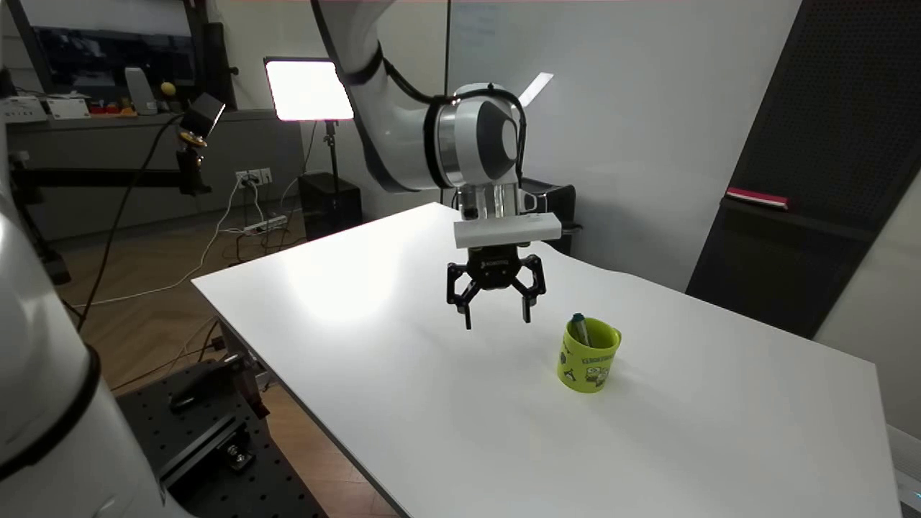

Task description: Pick up the marker from the cup and place it on the table

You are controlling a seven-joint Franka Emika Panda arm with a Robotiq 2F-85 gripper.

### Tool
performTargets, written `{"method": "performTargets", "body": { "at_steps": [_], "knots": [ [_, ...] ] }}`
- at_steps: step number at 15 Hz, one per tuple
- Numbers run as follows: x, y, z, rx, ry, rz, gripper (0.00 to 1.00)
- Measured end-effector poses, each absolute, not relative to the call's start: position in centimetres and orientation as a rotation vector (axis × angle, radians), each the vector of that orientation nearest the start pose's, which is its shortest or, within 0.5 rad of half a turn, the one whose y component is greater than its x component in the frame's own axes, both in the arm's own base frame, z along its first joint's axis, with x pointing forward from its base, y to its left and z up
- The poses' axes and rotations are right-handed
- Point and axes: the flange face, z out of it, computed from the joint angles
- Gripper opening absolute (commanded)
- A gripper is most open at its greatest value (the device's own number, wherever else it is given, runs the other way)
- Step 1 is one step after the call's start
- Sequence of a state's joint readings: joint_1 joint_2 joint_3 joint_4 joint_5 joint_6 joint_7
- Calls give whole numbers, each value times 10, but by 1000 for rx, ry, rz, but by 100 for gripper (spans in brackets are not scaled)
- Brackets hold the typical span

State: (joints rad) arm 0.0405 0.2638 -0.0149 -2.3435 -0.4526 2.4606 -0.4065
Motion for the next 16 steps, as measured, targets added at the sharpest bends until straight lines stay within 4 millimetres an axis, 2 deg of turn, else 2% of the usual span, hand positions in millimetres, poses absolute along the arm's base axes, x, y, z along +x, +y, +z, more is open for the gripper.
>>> {"method": "performTargets", "body": {
  "at_steps": [5,10,13,16],
  "knots": [
    [517,-18,234,-3157,-1233,267,100],
    [535,-63,251,-3217,-1163,242,100],
    [550,-86,261,-3225,-1185,239,100],
    [568,-99,268,-3203,-1260,239,100]
  ]
}}
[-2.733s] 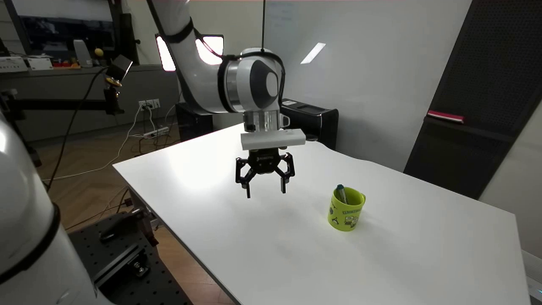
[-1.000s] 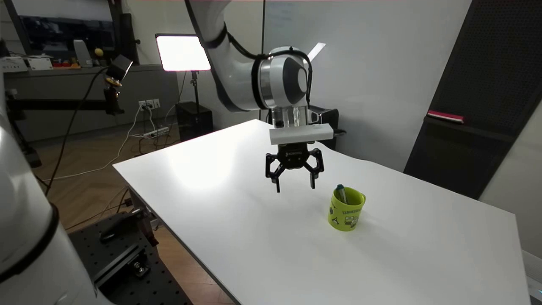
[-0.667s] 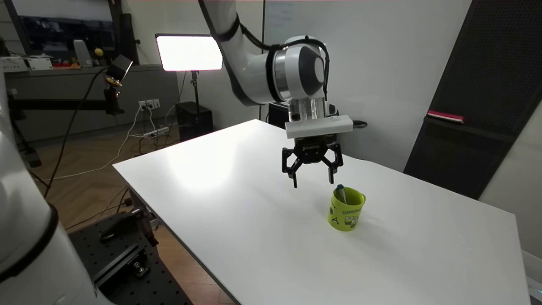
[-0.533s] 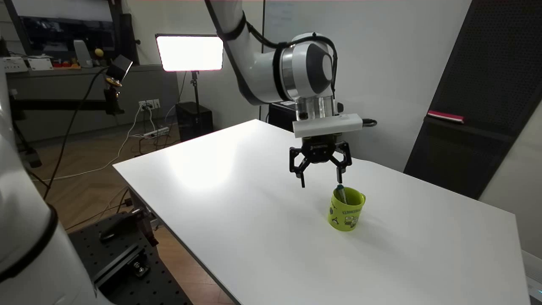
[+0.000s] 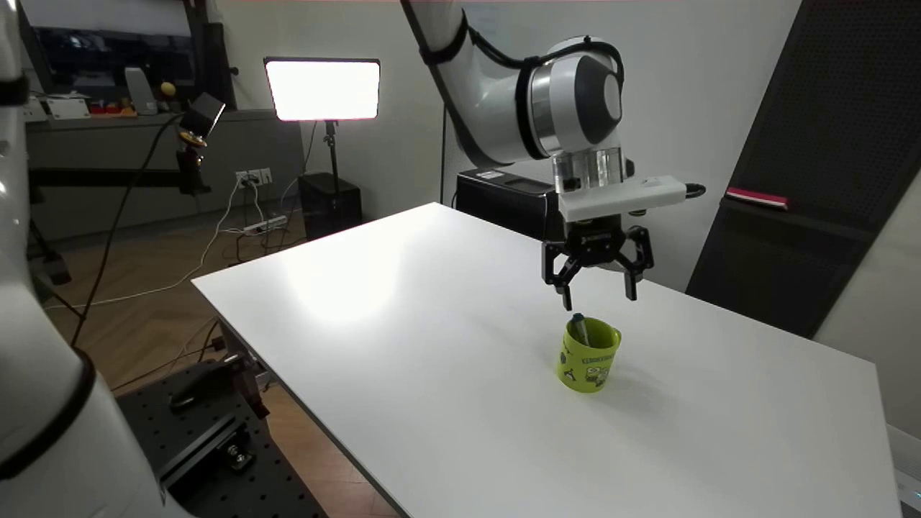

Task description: Pick up the marker from the cup and place it on the table

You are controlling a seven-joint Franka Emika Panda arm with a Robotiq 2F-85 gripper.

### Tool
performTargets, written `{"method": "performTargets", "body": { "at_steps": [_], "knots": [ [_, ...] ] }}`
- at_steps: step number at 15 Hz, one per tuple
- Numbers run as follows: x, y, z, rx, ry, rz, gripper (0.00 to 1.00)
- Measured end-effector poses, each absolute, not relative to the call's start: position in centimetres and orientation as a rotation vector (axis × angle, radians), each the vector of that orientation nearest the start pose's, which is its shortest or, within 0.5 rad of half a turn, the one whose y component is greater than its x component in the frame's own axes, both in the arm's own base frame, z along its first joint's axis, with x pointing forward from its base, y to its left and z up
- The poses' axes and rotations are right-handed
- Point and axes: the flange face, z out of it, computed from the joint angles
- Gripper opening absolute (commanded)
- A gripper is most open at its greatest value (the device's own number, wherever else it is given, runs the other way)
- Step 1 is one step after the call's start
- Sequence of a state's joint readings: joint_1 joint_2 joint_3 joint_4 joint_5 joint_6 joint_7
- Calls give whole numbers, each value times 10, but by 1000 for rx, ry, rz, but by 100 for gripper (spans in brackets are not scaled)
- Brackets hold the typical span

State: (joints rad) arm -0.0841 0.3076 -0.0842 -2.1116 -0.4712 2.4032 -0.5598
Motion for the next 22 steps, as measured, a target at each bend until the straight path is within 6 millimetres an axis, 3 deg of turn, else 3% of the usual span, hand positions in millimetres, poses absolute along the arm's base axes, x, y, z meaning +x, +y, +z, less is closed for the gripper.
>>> {"method": "performTargets", "body": {
  "at_steps": [5,10,17,22],
  "knots": [
    [602,-112,272,-3125,-1384,248,100],
    [630,-103,257,-3081,-1422,281,100],
    [644,-71,219,-3021,-1473,372,100],
    [649,-62,211,-3018,-1465,413,100]
  ]
}}
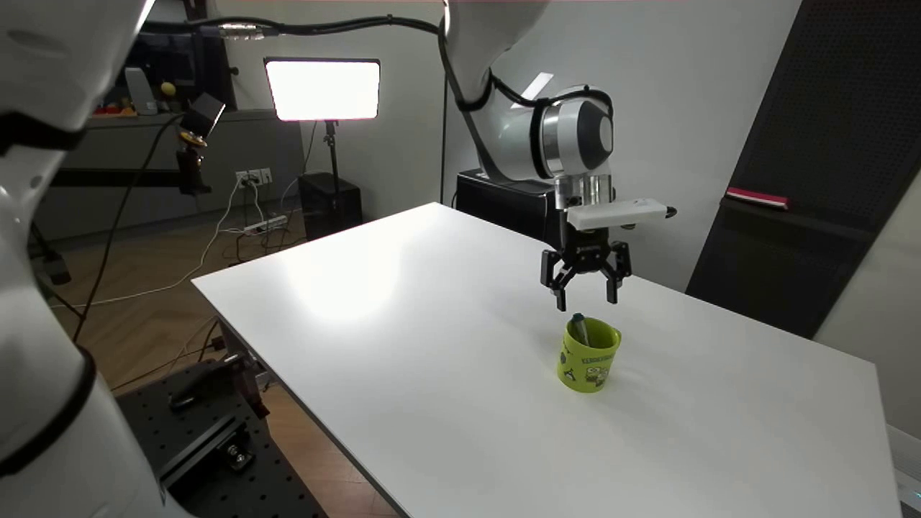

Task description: Pick up the marker from the cup and place it on the table

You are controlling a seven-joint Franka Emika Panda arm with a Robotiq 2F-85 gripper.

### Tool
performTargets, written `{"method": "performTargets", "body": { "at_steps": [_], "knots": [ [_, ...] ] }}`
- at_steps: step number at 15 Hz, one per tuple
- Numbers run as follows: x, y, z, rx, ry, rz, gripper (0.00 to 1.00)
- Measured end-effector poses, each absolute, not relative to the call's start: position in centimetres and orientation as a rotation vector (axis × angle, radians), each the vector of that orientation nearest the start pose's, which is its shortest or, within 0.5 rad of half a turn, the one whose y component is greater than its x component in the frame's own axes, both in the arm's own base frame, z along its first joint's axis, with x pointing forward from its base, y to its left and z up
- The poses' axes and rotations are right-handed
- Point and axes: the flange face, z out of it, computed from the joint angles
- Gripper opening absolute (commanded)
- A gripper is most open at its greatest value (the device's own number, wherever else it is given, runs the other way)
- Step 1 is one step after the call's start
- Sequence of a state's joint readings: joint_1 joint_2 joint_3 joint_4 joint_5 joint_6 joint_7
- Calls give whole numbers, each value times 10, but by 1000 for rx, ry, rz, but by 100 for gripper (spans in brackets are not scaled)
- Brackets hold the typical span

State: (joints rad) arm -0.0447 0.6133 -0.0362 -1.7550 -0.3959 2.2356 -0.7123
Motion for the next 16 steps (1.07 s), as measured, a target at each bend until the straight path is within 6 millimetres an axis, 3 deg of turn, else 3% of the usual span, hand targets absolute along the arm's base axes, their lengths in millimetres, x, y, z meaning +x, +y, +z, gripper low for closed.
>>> {"method": "performTargets", "body": {
  "at_steps": [16],
  "knots": [
    [644,-83,200,-3047,-1395,512,100]
  ]
}}
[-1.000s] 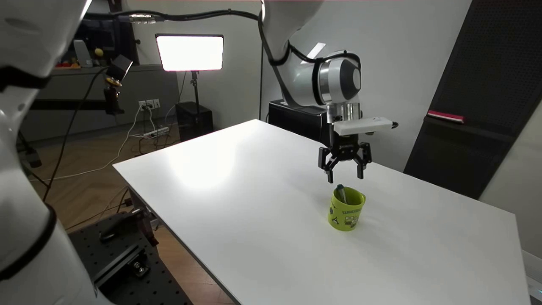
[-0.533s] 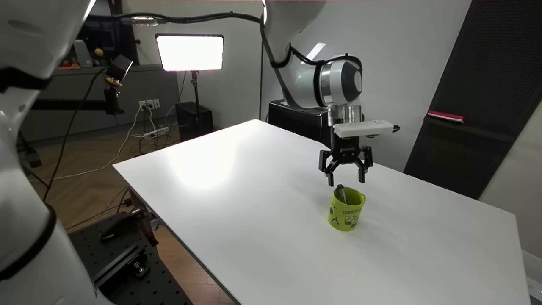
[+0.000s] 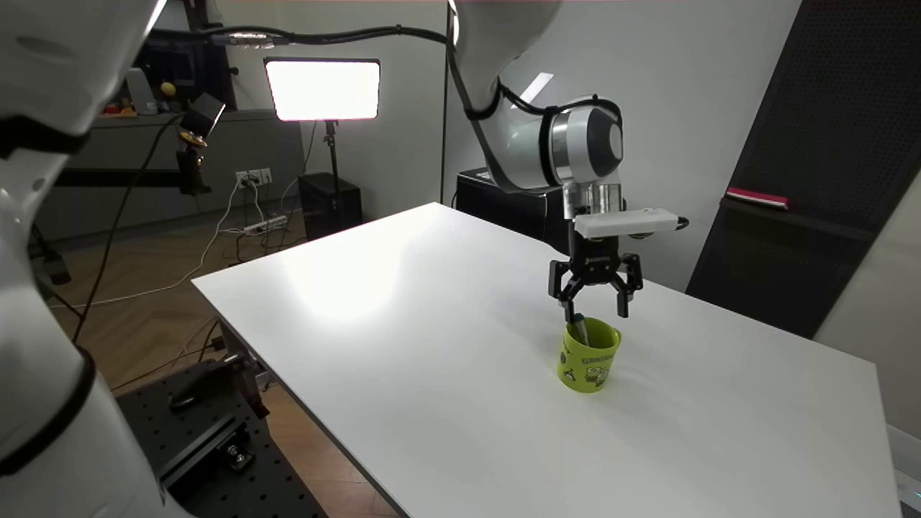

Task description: Pick up the marker from the cup and place it on the table

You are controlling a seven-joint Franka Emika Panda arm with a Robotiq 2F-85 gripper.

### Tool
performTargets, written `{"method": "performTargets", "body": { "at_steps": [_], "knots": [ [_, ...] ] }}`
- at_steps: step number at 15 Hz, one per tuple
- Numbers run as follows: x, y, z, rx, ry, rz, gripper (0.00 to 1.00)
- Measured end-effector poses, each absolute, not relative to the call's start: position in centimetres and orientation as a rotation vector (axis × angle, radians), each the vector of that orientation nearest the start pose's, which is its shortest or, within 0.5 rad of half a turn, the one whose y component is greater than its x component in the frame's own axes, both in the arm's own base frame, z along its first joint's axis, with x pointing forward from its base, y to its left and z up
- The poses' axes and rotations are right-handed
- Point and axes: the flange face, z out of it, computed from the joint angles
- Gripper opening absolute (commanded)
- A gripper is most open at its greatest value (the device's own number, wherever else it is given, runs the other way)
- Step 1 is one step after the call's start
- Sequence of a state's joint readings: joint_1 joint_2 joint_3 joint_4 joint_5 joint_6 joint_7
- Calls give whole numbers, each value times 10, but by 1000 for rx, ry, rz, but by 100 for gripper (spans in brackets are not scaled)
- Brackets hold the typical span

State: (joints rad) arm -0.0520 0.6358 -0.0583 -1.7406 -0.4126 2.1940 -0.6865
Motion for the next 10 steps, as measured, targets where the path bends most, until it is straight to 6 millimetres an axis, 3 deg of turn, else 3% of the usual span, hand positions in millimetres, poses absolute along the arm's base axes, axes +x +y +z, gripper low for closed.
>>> {"method": "performTargets", "body": {
  "at_steps": [10],
  "knots": [
    [648,-93,201,-3061,-1371,527,100]
  ]
}}
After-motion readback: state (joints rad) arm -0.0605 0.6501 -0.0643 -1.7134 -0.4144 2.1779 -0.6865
